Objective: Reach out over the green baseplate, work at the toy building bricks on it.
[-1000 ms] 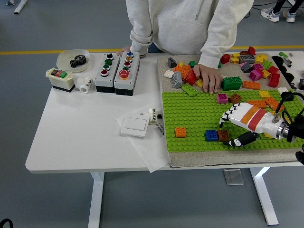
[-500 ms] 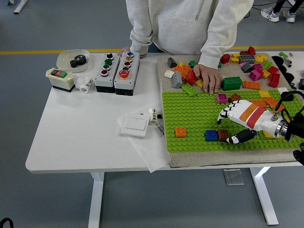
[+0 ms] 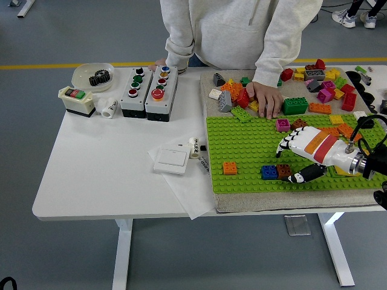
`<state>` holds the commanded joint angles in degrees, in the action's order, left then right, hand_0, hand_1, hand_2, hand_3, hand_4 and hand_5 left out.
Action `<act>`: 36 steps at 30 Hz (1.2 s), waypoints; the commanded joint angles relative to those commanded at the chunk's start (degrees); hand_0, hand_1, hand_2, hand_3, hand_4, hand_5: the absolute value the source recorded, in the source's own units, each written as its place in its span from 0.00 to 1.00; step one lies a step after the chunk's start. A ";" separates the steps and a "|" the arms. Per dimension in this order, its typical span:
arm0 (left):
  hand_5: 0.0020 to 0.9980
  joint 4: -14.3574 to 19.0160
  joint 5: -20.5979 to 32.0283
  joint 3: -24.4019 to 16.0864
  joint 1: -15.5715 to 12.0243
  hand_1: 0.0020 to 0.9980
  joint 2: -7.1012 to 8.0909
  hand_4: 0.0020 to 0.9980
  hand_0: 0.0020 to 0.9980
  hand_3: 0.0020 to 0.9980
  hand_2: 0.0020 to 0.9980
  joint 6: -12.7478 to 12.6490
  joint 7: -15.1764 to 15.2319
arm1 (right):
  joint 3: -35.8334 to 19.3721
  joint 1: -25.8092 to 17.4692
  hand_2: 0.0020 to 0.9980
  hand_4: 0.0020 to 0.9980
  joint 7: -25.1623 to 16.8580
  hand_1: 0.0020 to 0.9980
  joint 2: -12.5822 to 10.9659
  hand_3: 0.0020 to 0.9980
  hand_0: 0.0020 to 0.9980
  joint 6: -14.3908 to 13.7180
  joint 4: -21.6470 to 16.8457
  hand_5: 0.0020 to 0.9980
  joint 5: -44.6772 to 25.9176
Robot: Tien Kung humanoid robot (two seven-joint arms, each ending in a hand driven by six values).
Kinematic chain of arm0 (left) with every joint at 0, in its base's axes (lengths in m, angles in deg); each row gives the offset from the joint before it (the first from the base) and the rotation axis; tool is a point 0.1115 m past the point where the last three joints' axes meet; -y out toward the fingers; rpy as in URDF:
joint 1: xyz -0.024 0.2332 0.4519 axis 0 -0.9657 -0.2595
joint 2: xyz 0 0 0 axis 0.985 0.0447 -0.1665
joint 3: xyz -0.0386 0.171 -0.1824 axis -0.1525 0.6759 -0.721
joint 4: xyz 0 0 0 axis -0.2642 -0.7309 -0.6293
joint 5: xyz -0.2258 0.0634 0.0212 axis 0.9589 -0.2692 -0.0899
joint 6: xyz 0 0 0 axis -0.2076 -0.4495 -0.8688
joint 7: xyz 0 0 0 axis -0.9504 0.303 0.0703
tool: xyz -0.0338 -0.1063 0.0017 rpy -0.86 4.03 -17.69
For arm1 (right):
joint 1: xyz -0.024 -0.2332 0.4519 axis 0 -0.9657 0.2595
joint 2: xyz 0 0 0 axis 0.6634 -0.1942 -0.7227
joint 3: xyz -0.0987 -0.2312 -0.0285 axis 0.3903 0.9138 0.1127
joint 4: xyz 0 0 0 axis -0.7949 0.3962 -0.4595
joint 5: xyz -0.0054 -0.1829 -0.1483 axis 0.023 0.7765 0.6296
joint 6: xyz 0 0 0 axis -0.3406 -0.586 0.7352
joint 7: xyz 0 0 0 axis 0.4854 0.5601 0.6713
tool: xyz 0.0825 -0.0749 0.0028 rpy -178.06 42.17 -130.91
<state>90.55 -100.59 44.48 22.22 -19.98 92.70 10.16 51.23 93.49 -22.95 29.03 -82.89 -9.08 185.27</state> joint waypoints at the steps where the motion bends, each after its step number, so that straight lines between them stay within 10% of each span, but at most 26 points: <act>1: 0.60 -0.01 -0.12 -0.07 -0.04 0.74 -0.01 0.66 0.74 0.60 0.75 0.01 0.00 | -0.58 -0.15 0.68 0.91 0.04 0.63 -0.29 0.62 0.66 0.31 -0.73 0.62 0.02; 36: 0.60 -0.17 -2.17 -1.19 -1.00 0.74 -0.10 0.66 0.74 0.60 0.75 0.58 0.11 | -11.97 -13.84 0.71 0.91 6.18 0.67 -8.89 0.64 0.72 8.58 -20.29 0.68 -4.39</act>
<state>90.37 -102.76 43.29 21.22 -20.08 93.28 10.27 39.25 79.65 -16.76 20.15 -74.31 -29.37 180.88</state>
